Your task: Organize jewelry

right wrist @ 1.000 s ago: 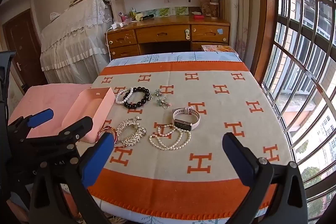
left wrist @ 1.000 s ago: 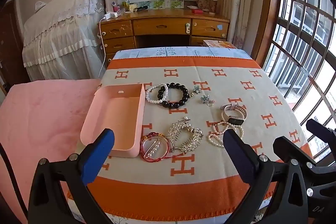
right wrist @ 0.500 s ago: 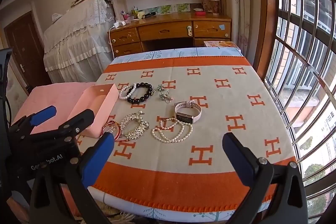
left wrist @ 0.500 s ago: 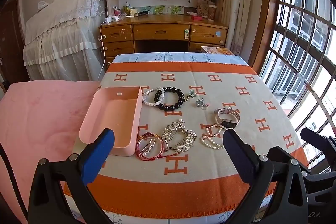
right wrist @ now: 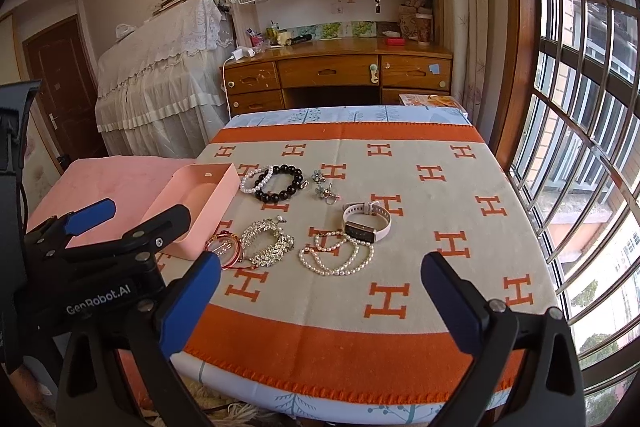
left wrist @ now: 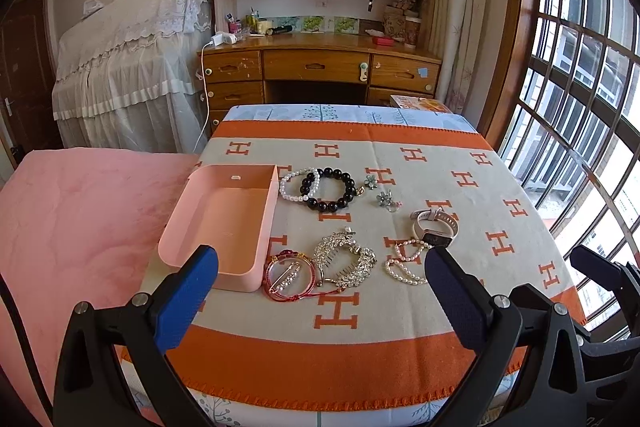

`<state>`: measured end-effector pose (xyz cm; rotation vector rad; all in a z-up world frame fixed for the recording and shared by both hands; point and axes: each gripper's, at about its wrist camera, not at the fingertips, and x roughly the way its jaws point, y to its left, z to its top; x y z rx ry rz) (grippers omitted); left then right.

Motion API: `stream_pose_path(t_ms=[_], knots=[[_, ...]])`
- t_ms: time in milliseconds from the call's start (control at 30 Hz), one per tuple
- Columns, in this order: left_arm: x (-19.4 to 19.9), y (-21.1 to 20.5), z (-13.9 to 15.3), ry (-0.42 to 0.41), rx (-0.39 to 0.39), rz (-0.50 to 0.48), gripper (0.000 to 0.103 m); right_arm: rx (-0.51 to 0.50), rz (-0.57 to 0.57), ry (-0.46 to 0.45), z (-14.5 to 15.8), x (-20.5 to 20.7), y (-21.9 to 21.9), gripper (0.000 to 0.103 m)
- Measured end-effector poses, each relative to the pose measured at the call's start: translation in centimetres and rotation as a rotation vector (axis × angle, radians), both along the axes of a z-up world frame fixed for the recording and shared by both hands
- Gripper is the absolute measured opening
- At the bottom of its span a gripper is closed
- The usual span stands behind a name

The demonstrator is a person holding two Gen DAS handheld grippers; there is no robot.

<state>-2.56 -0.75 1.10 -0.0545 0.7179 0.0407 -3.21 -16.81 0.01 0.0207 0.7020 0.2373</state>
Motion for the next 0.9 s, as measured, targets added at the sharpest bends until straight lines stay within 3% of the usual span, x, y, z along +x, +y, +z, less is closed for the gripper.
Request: stream_pose_path(t_ms=[200,500,900], knots=[[0.4,-0.2,-0.3,0.018,0.009,0.010,0.102,-0.007,0.033,-0.002,-0.3,0.3,0.4,0.087],[1.4,-0.4,-0.5,0.035,0.006,-0.015,0.102,-0.008,0.043,-0.005,-0.2,0.6,0.3,0.081],[3.8,-0.6,0.7,0.043,0.034,-0.039,0.102,0.002,0.044,-0.030,2.6,2.9,-0.8,0.081]])
